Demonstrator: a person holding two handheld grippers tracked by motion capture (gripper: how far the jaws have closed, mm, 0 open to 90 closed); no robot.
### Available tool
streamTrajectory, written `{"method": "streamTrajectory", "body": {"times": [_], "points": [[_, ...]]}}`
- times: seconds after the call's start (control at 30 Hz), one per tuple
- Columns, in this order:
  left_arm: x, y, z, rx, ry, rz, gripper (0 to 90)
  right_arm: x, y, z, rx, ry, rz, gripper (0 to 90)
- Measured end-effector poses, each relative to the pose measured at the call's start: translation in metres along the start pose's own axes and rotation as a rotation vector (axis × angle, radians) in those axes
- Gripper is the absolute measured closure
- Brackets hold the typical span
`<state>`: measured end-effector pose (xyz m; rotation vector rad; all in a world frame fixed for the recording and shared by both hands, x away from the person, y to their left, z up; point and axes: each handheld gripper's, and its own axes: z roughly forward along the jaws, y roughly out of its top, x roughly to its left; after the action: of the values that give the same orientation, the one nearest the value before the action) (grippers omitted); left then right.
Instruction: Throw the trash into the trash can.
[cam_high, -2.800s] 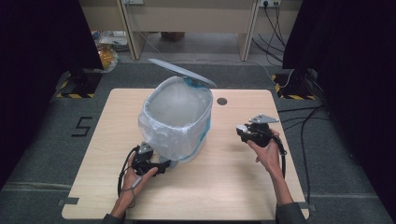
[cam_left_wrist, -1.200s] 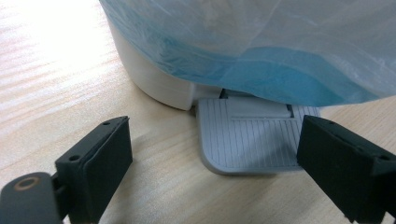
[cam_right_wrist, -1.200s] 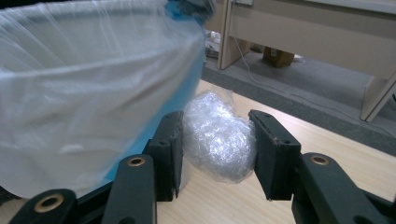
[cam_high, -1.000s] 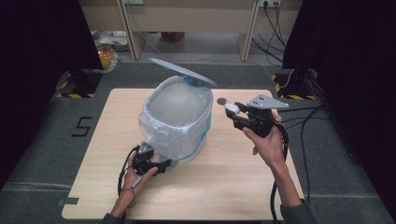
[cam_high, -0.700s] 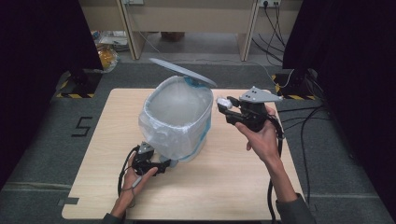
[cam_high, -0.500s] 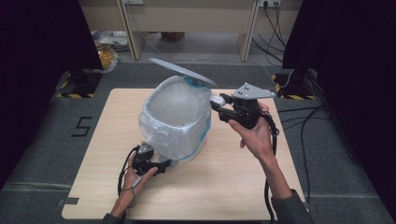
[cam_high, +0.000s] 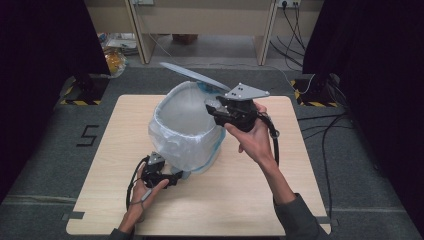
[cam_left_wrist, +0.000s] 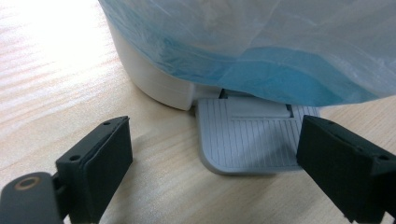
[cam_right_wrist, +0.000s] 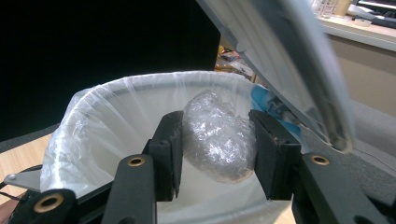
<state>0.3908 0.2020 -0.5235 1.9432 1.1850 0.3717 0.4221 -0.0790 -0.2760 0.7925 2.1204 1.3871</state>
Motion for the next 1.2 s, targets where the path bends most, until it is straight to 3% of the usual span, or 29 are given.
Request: {"method": "streamTrajectory", "body": {"times": [0.63,0.8,1.2], "points": [[0.000,0.000,0.000,0.000,-0.001,0.001,9.9,0.020,0.003,0.038,0.030,0.039,-0.017,55.8],[0.000,0.000,0.000,0.000,-0.001,0.001,9.9,0.023,0.002,0.045,0.037,0.055,-0.009,44.9],[0.000,0.000,0.000,0.000,-0.001,0.001,10.0,0.017,0.000,0.026,0.015,0.037,-0.007,37.7]]}}
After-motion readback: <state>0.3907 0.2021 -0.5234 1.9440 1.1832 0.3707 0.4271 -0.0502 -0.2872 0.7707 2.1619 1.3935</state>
